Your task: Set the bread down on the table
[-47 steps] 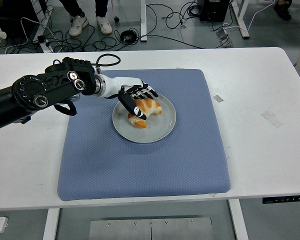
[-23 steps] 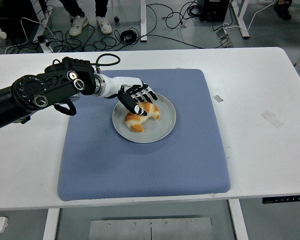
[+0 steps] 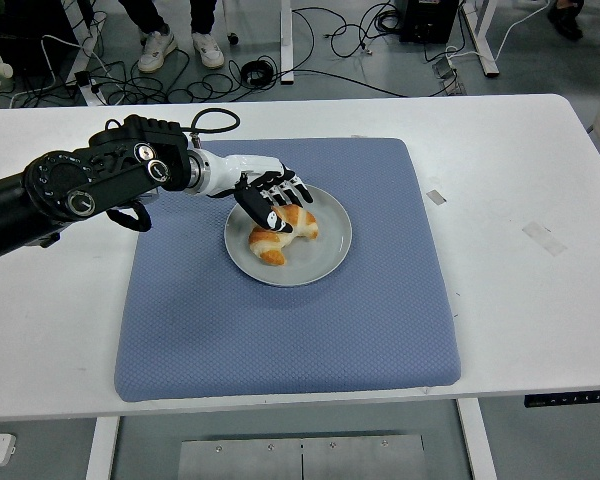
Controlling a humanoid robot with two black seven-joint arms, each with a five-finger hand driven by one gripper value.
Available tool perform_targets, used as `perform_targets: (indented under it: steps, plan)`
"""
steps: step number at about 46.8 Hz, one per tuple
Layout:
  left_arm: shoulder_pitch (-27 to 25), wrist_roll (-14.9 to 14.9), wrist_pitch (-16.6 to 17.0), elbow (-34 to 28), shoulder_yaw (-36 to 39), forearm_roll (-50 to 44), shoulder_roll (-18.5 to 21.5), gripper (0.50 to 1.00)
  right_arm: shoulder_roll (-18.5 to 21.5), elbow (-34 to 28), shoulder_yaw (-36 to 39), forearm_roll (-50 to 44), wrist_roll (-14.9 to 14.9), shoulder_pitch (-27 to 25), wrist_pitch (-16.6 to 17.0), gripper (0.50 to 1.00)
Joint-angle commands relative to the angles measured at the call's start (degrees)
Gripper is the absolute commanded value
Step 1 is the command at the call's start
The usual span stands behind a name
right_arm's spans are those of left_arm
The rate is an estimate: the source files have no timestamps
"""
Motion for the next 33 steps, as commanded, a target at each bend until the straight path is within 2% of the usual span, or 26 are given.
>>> perform_targets:
  steps: [1,10,20,33]
  plan:
    - [-0.2,0.0,0.0,0.0,0.2,0.1,0.0,0.754,0.0,0.0,0.0,0.0,0.0,0.0,0.0,1.000]
    - [-0.3,0.0,-0.1,0.0,0.3,0.1,-0.1,0.746,0.0,0.0,0.0,0.0,-0.1,0.0,0.0,1.000]
    - [-0.1,-0.3,-0.1,0.0,0.2,0.0,0.0,0.636,0.0,0.1,0.0,0.0,0.0,0.0,0.0,1.000]
    - [0.0,-0.3,-0.1,0.0,0.2,0.0,0.0,0.624,0.0,0.0,0.0,0.0,-0.1,0.0,0.0,1.000]
